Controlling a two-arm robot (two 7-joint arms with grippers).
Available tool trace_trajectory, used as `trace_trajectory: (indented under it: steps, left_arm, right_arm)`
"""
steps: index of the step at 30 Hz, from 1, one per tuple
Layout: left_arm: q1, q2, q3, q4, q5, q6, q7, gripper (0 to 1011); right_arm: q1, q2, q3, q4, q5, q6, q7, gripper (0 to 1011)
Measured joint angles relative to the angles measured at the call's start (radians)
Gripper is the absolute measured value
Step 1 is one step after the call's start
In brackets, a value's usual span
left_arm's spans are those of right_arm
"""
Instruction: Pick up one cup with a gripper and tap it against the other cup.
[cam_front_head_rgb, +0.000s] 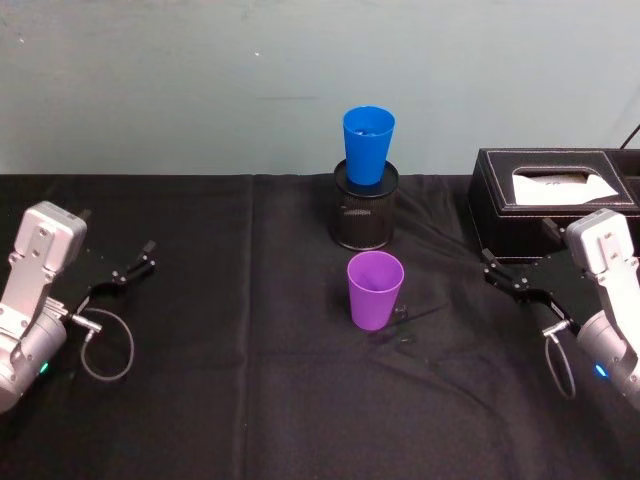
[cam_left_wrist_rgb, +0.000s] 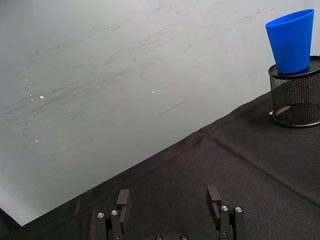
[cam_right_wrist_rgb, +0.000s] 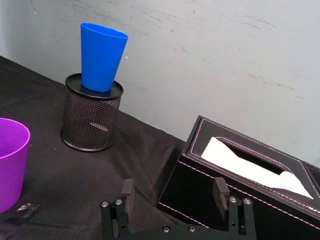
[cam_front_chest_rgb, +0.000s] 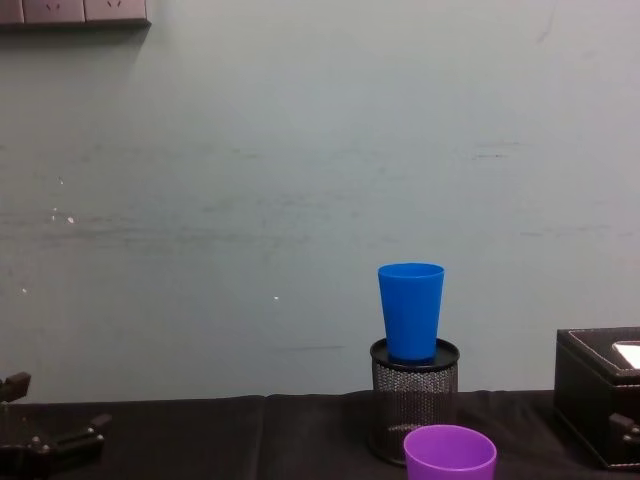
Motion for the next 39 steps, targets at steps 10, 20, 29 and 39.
trace_trajectory:
  steps: [10, 20, 29, 39]
  left_arm:
    - [0.0, 0.0, 0.0, 0.0, 0.0, 0.0, 0.0, 1000]
    - [0.0, 0.0, 0.0, 0.0, 0.0, 0.0, 0.0, 1000]
    - [0.0, 0.0, 0.0, 0.0, 0.0, 0.0, 0.0, 1000]
    - [0.0, 0.0, 0.0, 0.0, 0.0, 0.0, 0.0, 1000]
  right_arm:
    - [0.0, 0.0, 0.0, 0.0, 0.0, 0.0, 0.0, 1000]
    - [0.0, 0.0, 0.0, 0.0, 0.0, 0.0, 0.0, 1002]
    - [0.0, 0.0, 0.0, 0.0, 0.0, 0.0, 0.0, 1002]
    - [-0.043, -0.05, -0.033, -0.003, -0.025, -0.027, 0.025, 1002]
